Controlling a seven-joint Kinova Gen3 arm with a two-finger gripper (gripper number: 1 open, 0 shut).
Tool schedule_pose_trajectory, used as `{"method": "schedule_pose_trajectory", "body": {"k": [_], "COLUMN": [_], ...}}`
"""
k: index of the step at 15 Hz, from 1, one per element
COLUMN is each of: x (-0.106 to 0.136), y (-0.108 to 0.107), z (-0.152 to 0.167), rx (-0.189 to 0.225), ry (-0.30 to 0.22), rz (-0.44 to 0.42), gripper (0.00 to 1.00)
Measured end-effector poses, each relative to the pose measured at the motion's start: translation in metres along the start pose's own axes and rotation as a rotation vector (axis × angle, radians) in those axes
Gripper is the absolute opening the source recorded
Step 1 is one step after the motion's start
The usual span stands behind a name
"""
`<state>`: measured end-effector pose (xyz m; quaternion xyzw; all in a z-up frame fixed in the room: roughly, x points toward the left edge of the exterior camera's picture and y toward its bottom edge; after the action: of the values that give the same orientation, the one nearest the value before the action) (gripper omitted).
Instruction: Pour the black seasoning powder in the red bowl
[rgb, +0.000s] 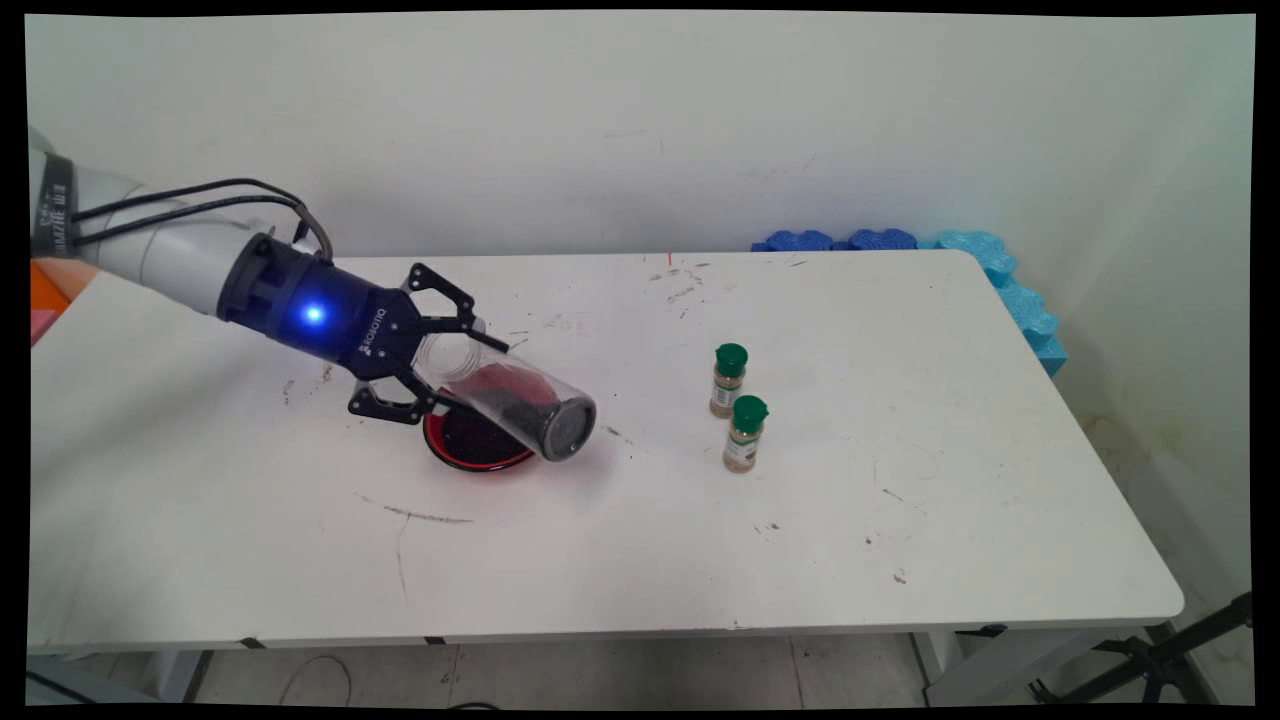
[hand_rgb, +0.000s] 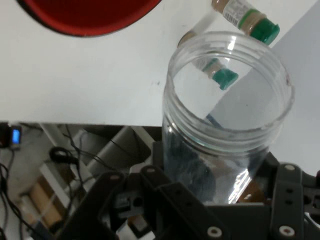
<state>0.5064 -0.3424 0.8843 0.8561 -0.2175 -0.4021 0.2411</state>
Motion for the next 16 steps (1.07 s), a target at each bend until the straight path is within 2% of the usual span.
{"method": "schedule_pose_trajectory", "body": {"k": [8, 16], "x": [-0.0006, 0.0006], "y": [-0.0021, -0.0011], "z": [0.0032, 0.008], "rx": [-0.043, -0.079], "ry": [-0.038, -0.065], "rz": [-0.21, -0.333], "gripper": [0.0, 0.0]}}
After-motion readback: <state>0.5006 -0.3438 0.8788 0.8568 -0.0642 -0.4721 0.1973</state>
